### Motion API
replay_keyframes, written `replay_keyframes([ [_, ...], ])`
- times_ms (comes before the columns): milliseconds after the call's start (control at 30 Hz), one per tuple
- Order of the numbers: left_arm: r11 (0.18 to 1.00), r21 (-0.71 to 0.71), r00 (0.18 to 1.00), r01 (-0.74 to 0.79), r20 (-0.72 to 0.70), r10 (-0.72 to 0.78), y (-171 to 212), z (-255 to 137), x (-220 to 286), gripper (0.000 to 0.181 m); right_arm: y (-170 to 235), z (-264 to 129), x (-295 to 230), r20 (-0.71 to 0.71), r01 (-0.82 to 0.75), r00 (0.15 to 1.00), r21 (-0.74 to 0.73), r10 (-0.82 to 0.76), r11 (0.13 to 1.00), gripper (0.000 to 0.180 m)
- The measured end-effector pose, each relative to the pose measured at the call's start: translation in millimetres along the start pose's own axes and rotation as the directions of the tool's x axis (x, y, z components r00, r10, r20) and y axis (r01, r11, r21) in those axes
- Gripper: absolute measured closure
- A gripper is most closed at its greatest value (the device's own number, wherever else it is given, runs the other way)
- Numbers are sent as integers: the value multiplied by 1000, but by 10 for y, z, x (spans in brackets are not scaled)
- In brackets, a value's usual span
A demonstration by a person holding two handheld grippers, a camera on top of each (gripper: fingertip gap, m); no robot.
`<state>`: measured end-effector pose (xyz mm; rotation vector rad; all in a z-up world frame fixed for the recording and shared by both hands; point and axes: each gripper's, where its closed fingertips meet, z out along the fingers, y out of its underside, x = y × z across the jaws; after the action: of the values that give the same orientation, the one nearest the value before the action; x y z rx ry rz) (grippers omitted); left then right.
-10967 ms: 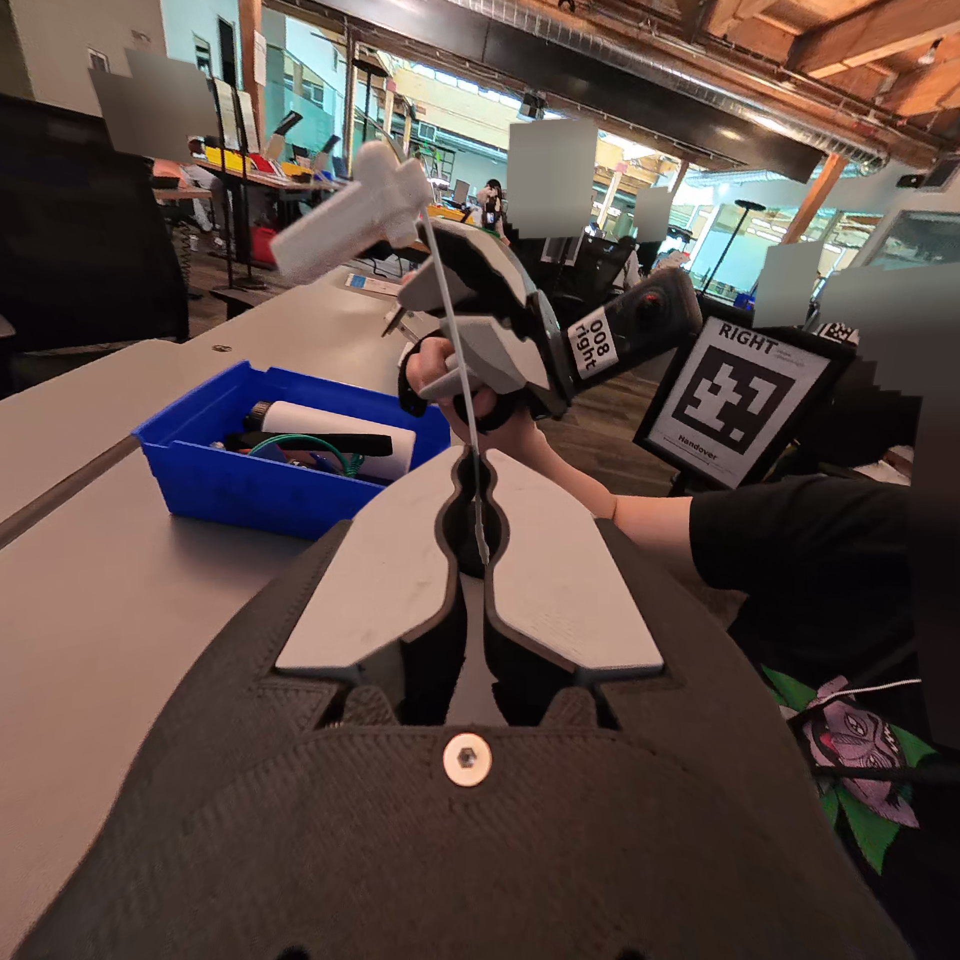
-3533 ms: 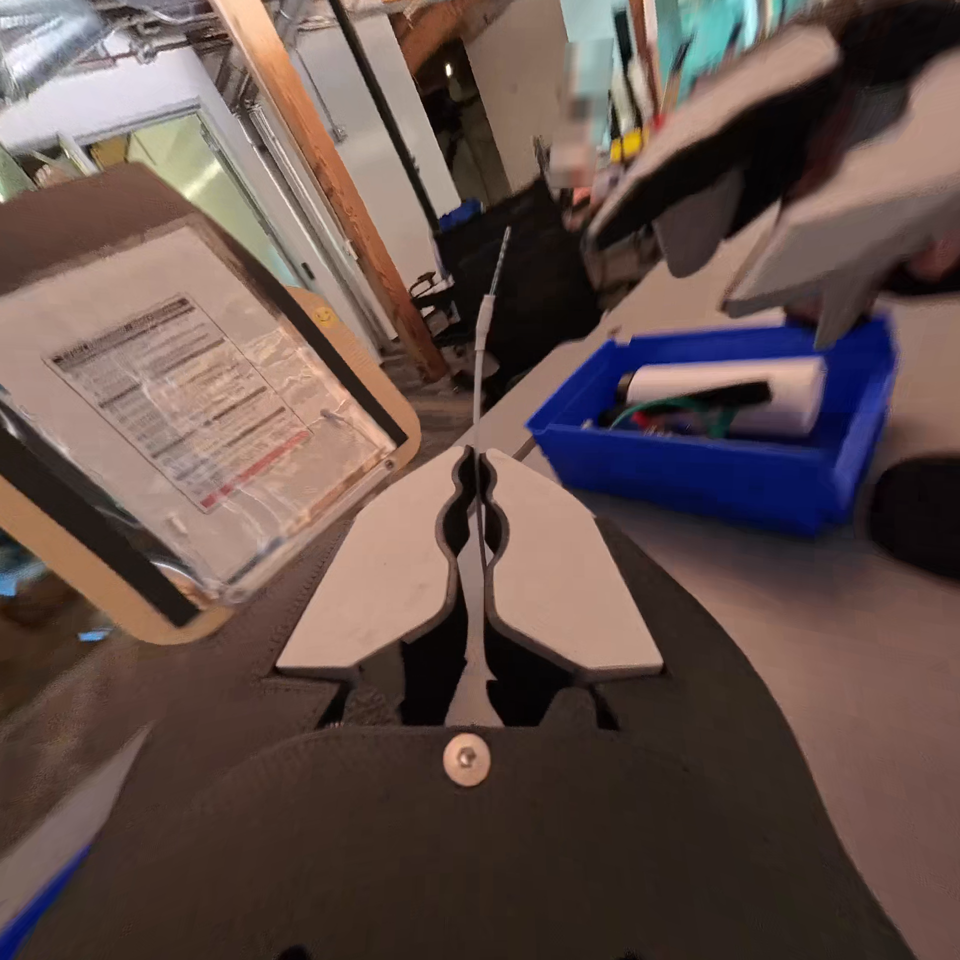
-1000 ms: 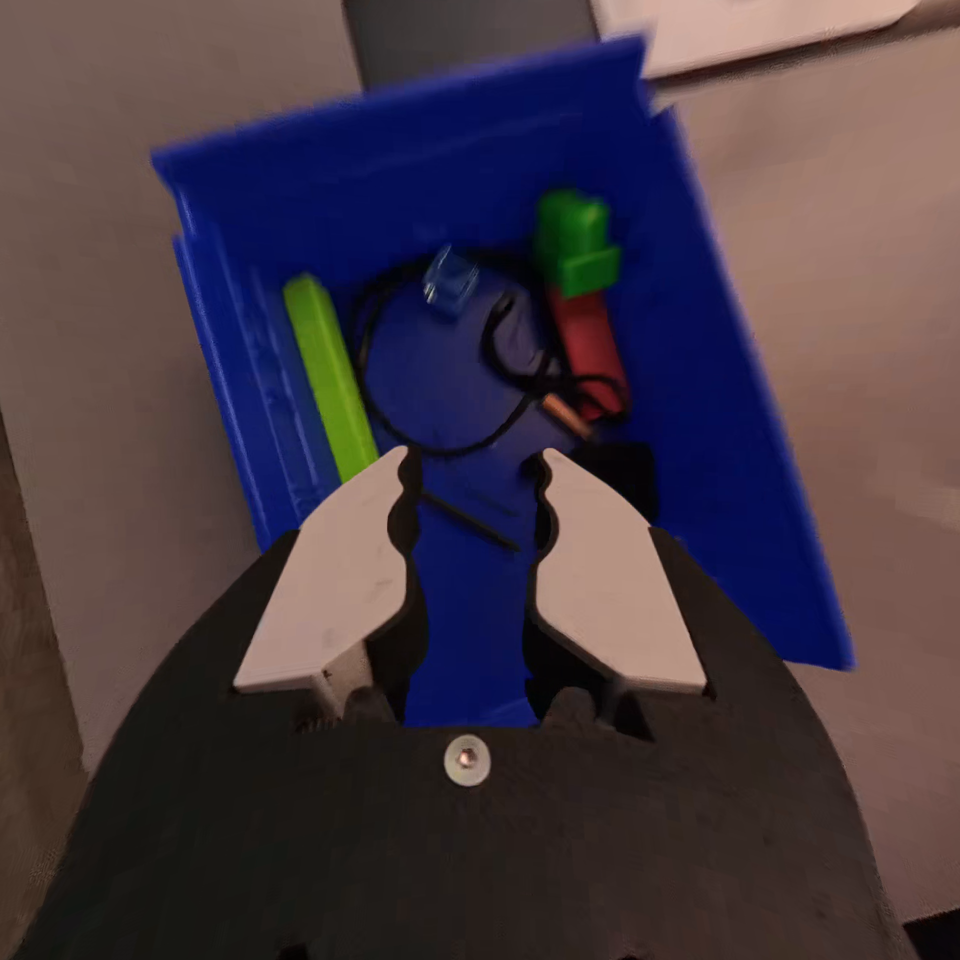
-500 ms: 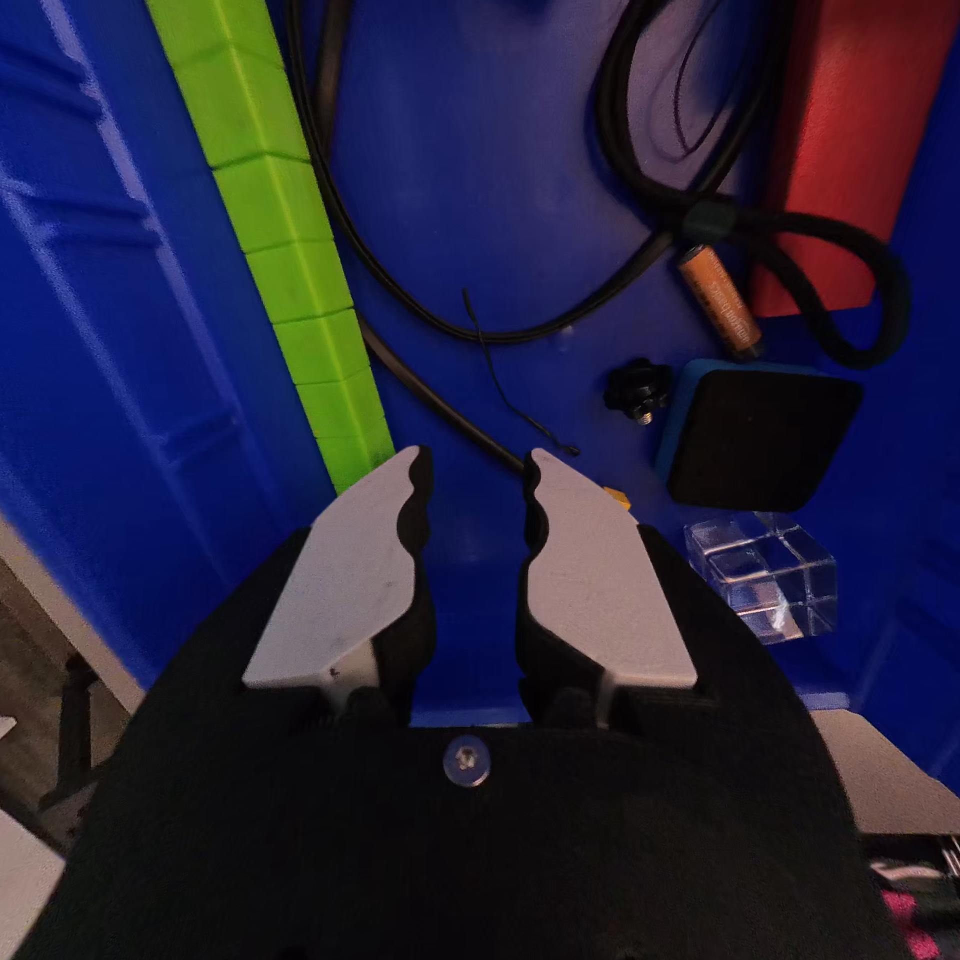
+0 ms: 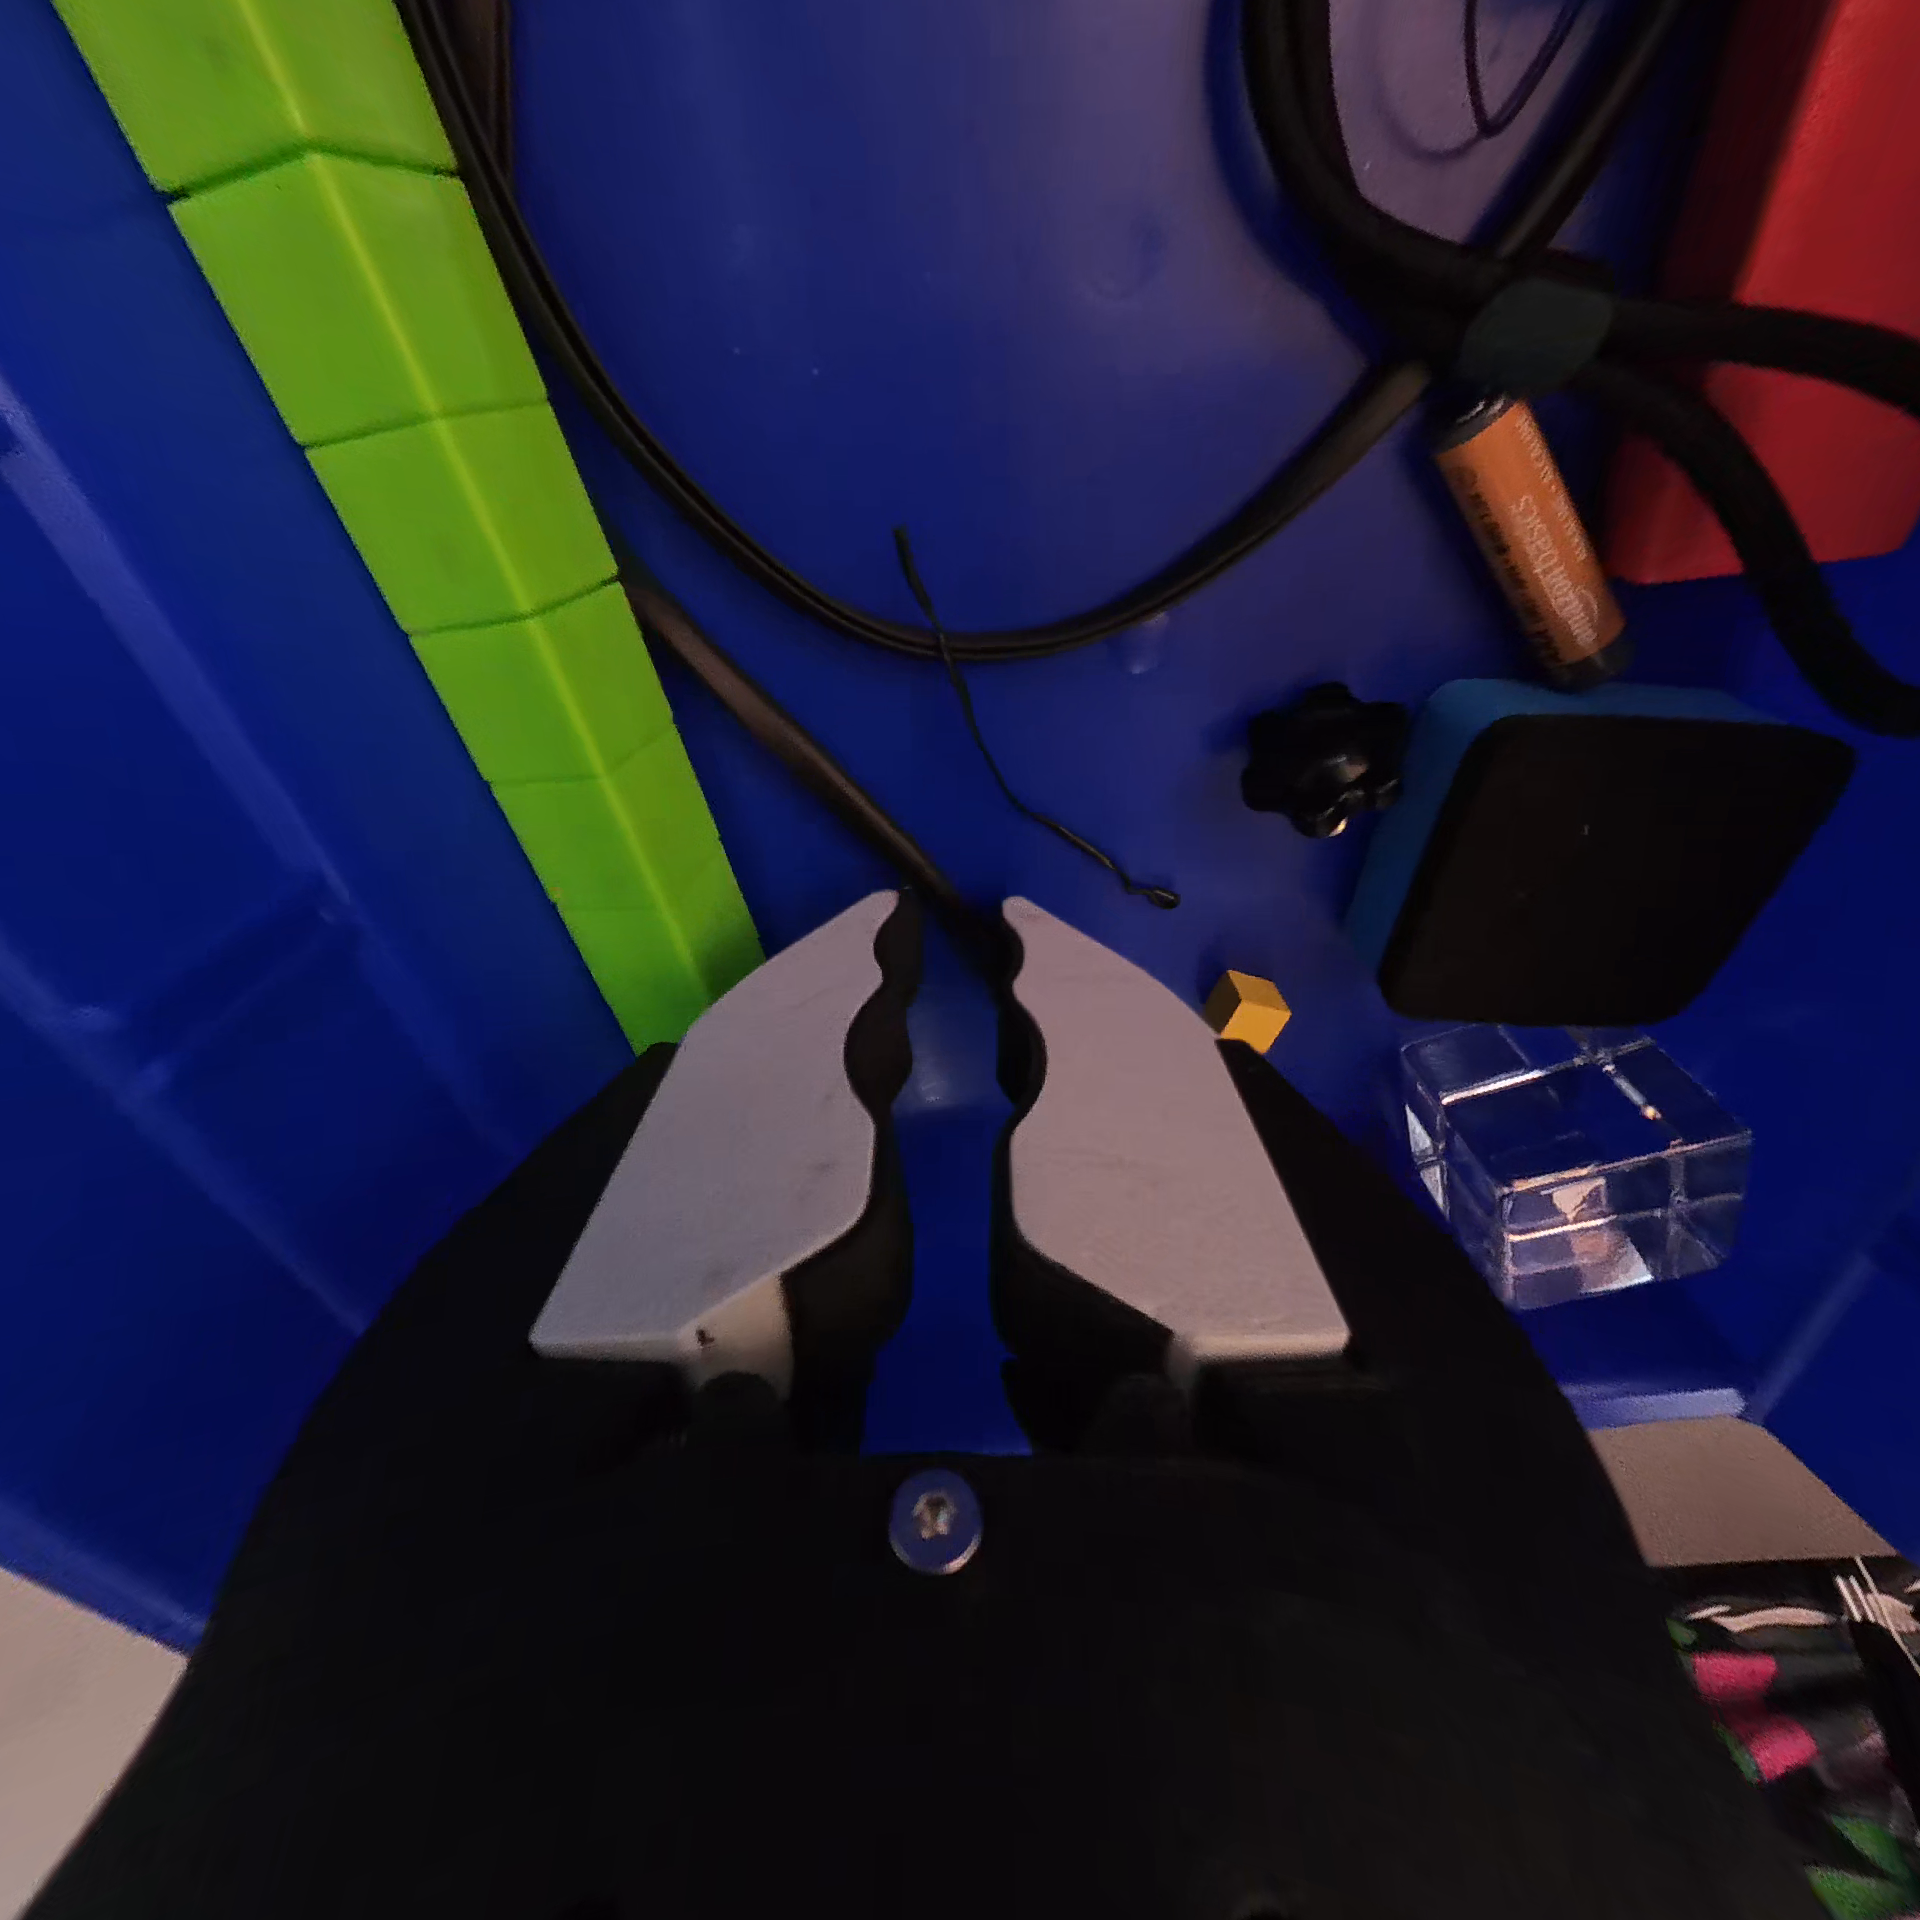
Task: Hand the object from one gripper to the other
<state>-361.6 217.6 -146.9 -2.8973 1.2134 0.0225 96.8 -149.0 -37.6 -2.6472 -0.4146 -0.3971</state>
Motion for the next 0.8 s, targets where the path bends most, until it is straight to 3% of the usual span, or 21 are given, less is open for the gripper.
replay_keyframes([
  [200, 1000, -25, 1000, -16, 1, 16, 58, -9, 17, 171, 5, 34, -11, 6, 6, 1000, -13, -6, 1000, 156],
  [400, 997, 72, 999, -36, 26, 34, -28, -210, 29, 153, 10, 42, -9, 8, 6, 1000, -15, -5, 1000, 156],
  [567, 940, 223, 960, -258, -49, 275, -186, -401, 399, 158, 18, 57, -22, 16, 9, 1000, -21, -9, 1000, 156],
  [700, 804, 277, 847, -527, 94, 523, -270, -333, 423, 157, 23, 64, -45, 25, 16, 1000, -25, -15, 1000, 159],
  [800, 755, 326, 809, -569, 61, 584, -286, -278, 494, 160, 21, 66, -47, 28, 14, 1000, -23, -14, 1000, 159],
])
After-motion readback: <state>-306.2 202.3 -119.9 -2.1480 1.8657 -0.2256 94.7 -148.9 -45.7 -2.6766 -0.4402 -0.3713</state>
